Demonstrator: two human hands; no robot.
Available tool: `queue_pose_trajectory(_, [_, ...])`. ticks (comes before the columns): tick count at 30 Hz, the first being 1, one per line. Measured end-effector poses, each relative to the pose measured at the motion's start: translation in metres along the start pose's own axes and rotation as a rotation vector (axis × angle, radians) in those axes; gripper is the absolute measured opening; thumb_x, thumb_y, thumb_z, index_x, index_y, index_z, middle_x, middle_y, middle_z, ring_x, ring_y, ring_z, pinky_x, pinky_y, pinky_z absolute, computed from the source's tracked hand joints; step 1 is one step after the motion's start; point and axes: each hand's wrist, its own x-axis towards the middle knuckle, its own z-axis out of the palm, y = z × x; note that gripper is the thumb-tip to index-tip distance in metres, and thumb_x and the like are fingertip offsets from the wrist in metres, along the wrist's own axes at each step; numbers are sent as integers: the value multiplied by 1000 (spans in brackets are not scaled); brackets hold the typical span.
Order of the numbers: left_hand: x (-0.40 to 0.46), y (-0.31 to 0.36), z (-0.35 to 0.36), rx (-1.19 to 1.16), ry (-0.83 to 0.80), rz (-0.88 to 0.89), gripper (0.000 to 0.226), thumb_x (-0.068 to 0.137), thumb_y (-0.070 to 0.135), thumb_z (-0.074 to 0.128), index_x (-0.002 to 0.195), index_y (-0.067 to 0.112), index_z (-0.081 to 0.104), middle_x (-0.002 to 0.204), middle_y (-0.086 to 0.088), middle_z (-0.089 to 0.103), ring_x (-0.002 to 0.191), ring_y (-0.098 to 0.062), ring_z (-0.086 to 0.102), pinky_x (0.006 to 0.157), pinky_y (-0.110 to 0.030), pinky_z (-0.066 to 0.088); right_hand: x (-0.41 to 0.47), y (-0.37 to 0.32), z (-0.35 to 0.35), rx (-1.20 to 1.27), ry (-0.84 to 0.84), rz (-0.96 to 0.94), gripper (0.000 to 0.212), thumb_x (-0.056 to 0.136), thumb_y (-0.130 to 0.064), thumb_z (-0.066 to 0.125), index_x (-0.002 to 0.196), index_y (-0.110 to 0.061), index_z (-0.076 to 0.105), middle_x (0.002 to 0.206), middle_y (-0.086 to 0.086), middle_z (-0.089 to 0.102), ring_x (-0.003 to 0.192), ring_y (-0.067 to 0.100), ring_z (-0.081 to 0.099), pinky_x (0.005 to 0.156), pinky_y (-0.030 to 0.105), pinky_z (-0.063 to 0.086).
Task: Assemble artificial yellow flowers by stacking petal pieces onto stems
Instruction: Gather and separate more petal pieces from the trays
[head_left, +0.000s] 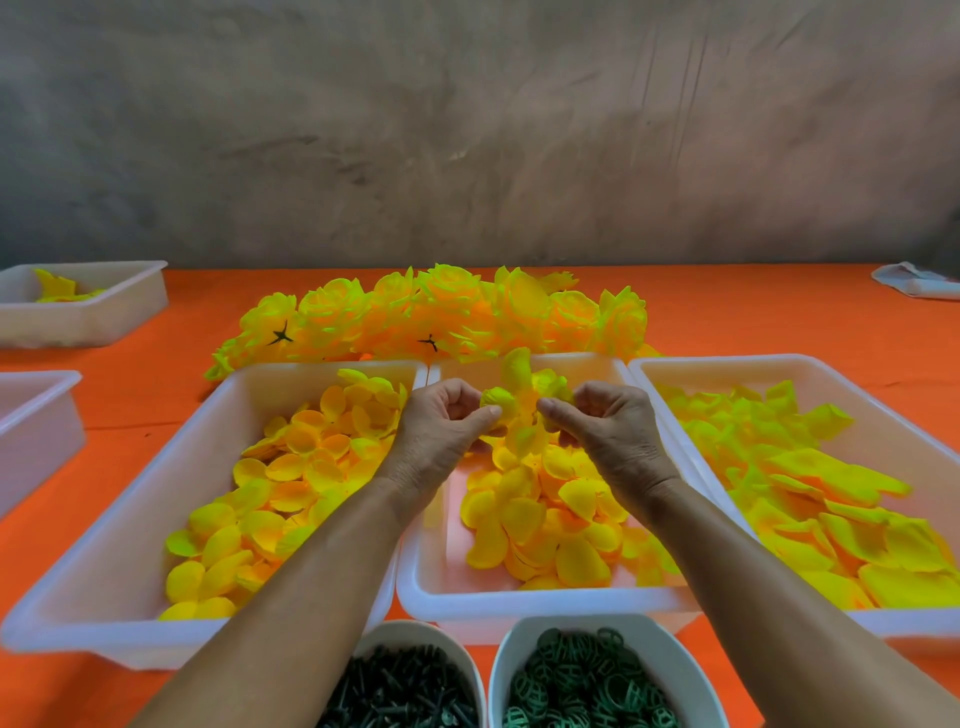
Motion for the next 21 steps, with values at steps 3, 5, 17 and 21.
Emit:
queue_pose_trajectory(3, [1, -1, -1, -56, 46, 10, 13, 86, -3, 61, 78, 5, 55, 74, -12, 65, 56, -8, 66, 49, -19, 50, 2, 0, -3, 122, 83, 43, 20, 79, -4, 71, 63, -4, 58, 49, -4, 61, 44, 4, 54, 47, 15, 44])
queue_pose_trajectory(5, [2, -3, -2, -61, 104, 31, 3, 87, -3, 60, 86, -2, 58, 78, -13, 65, 59, -10, 66, 50, -19, 51, 3, 1, -5, 143, 141, 71, 16, 81, -3, 70, 69, 0, 59, 50, -4, 62, 46, 4, 56, 49, 16, 46])
queue_pose_trajectory(17, [5, -3, -6, -99, 294, 122, 16, 89, -1, 58, 83, 13, 58, 76, -5, 65, 58, -6, 66, 49, -19, 52, 6, 1, -8, 280, 118, 222, 9, 84, -10, 66, 90, -6, 70, 78, 8, 69, 71, 16, 60, 66, 29, 48])
queue_pose_trajectory(21, [4, 0, -5, -145, 298, 124, 15, 90, -1, 57, 84, 13, 57, 76, -3, 66, 58, -5, 66, 48, -18, 52, 5, 1, -6, 270, 99, 246, 30, 84, -14, 67, 93, 14, 62, 84, 22, 60, 78, 30, 52, 72, 41, 42])
